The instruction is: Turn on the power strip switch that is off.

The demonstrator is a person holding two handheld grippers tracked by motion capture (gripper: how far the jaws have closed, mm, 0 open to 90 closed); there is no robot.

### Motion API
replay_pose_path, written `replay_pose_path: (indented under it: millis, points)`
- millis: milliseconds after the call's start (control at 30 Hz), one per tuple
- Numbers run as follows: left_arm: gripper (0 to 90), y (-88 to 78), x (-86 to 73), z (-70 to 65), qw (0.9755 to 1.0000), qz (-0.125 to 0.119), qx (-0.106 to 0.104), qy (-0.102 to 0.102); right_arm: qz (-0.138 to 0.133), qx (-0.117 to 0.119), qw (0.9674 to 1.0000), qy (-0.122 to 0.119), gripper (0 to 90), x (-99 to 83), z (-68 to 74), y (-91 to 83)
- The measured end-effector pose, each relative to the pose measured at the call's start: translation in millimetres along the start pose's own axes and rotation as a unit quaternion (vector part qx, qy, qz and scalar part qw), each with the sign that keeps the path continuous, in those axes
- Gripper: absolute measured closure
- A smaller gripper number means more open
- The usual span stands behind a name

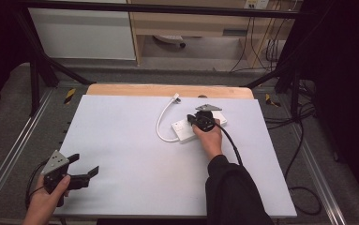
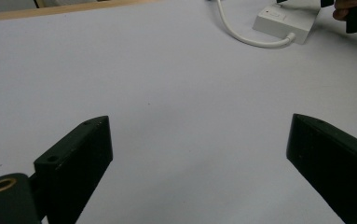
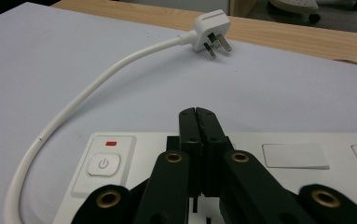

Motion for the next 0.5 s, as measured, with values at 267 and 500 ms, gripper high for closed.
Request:
replay_pose_path:
  millis: [267,500]
  points:
    - [7.1,-0.1,0.2,0.1,1.0000,-0.001,0.000,0.000,0.001,0.004,1.0000,-0.001,90.0,-0.1,4.1,1.2]
    - [7.1,-0.3,0.3,-0.2,1.0000,-0.001,0.000,0.000,0.002,0.001,0.9999,-0.016,90.0,0.5,6.9,1.3]
Point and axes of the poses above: each handheld gripper's, and its own axes: y roughly forward along the jaws, x roughly out of its top, z roughly to its left, the point moved 6 cm from there along y, roughly forward along the jaws, and after that the axes turned 13 degrees about -y, right-handed, at the moved point
